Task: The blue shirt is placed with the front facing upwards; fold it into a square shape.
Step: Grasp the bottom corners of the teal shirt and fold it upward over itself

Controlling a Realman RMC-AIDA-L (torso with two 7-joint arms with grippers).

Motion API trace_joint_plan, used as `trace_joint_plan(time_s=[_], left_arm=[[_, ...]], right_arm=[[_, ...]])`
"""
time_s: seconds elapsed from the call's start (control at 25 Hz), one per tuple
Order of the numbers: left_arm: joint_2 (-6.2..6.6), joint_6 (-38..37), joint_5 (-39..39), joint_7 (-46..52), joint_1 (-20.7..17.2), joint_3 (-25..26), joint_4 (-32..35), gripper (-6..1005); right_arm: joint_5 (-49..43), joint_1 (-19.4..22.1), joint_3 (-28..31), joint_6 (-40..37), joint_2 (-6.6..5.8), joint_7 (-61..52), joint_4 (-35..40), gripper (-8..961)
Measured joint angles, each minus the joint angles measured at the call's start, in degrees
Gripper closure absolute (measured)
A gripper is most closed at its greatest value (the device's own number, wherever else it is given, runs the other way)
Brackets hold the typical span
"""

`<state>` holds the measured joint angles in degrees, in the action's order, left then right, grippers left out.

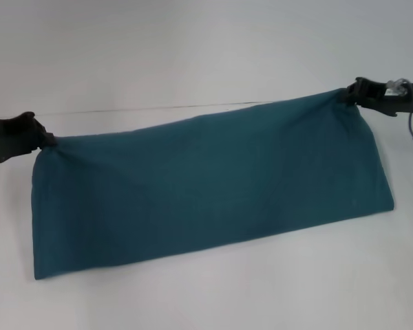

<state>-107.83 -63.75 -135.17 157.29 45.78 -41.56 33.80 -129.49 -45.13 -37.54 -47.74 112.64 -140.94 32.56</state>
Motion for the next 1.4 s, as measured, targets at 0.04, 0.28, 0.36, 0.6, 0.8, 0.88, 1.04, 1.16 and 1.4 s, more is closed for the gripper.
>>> trace_joint_plan(time_s=[0.04,0.28,0.36,0.6,0.8,0.88,1.04,1.16,1.4], left_arm=[[-0.04,0.2,0.0,0.0,0.0,-0.14,-0.04,979],[-1.03,3.58,-0.01,-0.59,-0.08,-0.61,0.03,979],[-1.05,4.48,-0.01,-0.59,0.0,-0.62,-0.16,979],[-1.09,5.68,-0.52,-0.59,0.44,-0.63,-0.44,978],[-1.21,6.65,-0.79,-1.12,0.64,-0.63,-0.44,968],[-1.24,7.01,-0.58,-1.68,0.65,-0.52,-0.44,963],[-1.36,7.55,-0.5,-2.06,0.59,-0.29,-0.24,953],[-1.56,8.28,-0.48,-1.64,0.2,0.02,0.0,946],[-1.88,8.79,-0.35,-1.31,-0.68,0.86,0.35,736]], right_arm=[[-0.01,-0.22,-0.88,0.8,0.03,-0.11,-0.33,827],[-0.03,-0.9,-3.08,4.41,0.21,-0.23,-1.76,815],[0.03,-0.9,-3.05,5.12,0.22,-0.29,-2.07,811],[-0.03,-1.25,-3.16,6.38,0.29,-0.3,-2.55,799],[-0.03,-1.79,-3.2,6.52,0.3,-0.3,-2.62,789],[-0.03,-1.98,-3.22,6.76,0.3,-0.29,-2.8,785],[-0.24,-2.05,-3.27,6.96,-0.15,-0.29,-3.25,777],[-0.46,-2.17,-3.34,7.1,-0.94,-0.29,-3.57,771],[-0.56,-2.92,-3.28,5.61,-3.22,-1.48,-3.63,615]])
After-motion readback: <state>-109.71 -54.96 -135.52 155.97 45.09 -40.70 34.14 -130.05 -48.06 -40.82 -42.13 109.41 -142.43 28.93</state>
